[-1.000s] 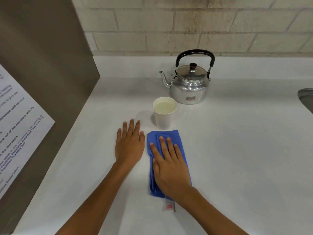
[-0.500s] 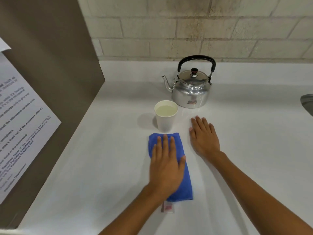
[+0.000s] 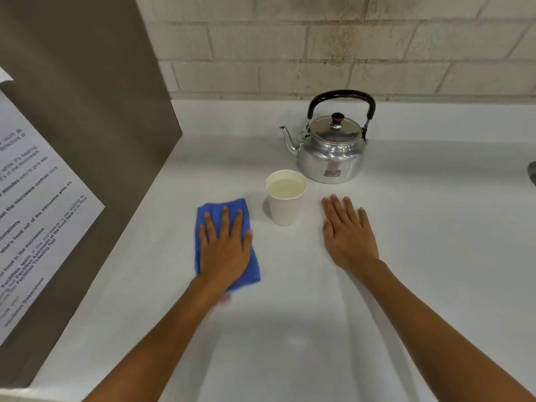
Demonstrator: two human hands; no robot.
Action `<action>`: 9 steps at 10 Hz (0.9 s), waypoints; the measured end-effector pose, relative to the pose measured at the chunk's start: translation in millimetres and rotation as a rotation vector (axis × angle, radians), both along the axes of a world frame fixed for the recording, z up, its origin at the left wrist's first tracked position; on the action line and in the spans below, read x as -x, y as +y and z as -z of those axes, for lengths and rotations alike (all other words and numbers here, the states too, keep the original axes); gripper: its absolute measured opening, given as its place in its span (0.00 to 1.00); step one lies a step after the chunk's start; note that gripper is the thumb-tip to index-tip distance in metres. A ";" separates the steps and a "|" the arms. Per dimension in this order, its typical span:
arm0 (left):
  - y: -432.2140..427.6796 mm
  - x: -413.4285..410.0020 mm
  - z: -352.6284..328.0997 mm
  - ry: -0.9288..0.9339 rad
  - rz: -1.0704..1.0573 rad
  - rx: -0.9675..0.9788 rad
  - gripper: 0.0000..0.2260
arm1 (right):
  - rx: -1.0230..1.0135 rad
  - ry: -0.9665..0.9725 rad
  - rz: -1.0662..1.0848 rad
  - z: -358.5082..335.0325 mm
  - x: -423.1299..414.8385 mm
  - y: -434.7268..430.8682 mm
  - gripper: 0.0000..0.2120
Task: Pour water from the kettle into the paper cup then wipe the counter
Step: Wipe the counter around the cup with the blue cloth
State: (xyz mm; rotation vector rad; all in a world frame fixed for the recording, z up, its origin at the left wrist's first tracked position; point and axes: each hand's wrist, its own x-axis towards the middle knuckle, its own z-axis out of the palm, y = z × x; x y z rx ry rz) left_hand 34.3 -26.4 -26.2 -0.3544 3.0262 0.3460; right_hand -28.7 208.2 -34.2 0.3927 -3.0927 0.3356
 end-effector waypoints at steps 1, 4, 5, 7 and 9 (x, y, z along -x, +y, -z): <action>23.0 34.4 -4.8 0.029 -0.020 -0.026 0.24 | -0.013 -0.020 -0.008 0.7 0.2 1.1 0.24; -34.9 -7.5 8.2 0.158 0.165 -0.025 0.21 | -0.017 -0.024 -0.007 1.7 -0.1 1.8 0.24; -51.8 38.7 2.4 0.115 0.014 -0.038 0.22 | -0.011 -0.024 -0.002 1.1 0.3 1.1 0.24; -11.3 91.1 -4.3 0.091 0.123 -0.111 0.22 | -0.007 -0.023 -0.006 0.9 -0.2 0.3 0.24; -44.7 59.9 9.8 0.161 0.362 -0.100 0.22 | -0.001 -0.017 -0.005 1.8 -0.4 1.2 0.24</action>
